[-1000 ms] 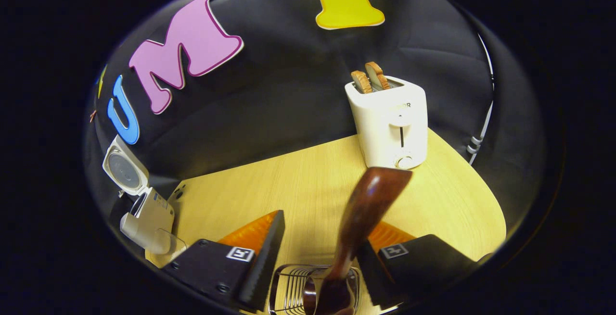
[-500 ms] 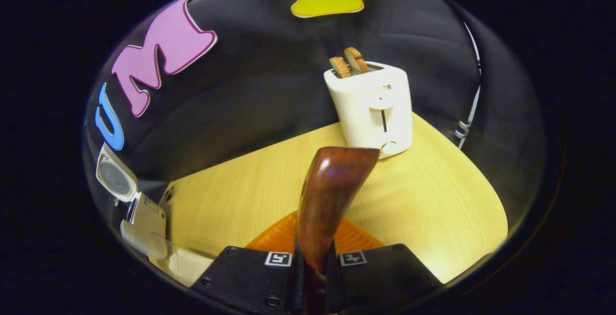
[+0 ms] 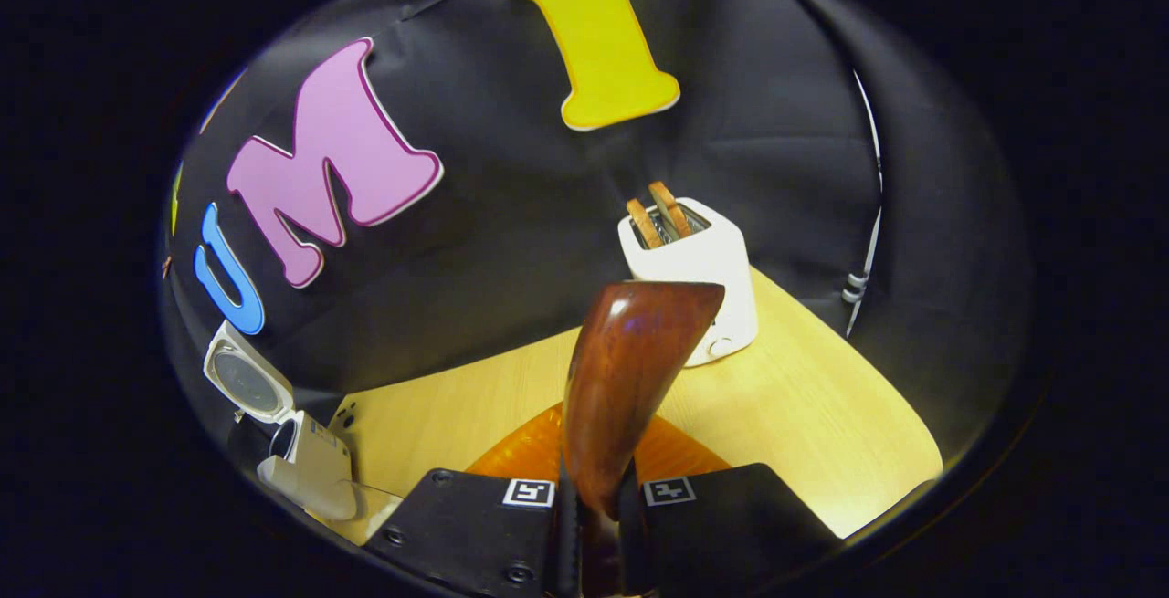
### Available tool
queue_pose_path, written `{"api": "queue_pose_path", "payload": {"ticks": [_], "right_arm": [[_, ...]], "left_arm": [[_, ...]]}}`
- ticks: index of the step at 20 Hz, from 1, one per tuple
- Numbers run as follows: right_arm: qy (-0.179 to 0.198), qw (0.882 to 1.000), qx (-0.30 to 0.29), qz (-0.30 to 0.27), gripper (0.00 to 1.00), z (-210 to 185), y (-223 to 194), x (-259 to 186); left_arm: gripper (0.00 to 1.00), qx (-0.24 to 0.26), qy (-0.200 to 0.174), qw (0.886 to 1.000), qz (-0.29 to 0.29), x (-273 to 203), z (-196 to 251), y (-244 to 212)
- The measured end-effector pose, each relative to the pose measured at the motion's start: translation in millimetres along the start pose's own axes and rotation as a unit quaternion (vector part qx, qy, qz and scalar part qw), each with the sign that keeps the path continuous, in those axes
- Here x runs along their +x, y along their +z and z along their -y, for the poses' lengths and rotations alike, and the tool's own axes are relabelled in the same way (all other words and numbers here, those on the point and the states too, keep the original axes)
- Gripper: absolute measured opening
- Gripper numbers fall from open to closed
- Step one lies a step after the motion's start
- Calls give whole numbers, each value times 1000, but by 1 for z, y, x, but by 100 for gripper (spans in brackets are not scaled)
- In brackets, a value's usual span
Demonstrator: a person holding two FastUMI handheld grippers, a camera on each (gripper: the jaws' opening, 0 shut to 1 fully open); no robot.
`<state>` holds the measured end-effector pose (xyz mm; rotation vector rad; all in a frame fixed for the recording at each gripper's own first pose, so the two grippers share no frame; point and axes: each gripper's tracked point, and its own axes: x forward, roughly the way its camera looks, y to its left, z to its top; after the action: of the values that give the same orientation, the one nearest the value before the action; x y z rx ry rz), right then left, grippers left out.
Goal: Close the left gripper, press the button to open the rice cooker; take a wooden spoon from the chopstick holder with the right hand, scoop a spoonful of rice and pour it into the rice cooker, then put the wooden spoon back into the chopstick holder.
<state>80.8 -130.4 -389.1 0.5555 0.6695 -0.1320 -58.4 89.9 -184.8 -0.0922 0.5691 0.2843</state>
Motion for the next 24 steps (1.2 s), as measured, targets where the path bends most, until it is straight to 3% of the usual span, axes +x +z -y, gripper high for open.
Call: {"api": "queue_pose_path", "payload": {"ticks": [4,9,14,19,24], "right_arm": [[28,999,-4,17,21,-39,18,-24],[94,995,-16,25,20,-133,15,-45],[139,988,-69,7,20,-222,-37,-44],[144,979,-137,-35,20,-265,-111,-34],[112,973,-193,-59,21,-259,-160,-24]], "left_arm": [[87,-9,-15,1000,4,7,-3,-1],[86,-18,-30,999,7,16,-13,-3],[86,-22,-43,999,4,21,-29,-5],[87,-17,-57,998,4,31,-49,-8],[87,-20,-79,997,4,45,-60,-6]]}}
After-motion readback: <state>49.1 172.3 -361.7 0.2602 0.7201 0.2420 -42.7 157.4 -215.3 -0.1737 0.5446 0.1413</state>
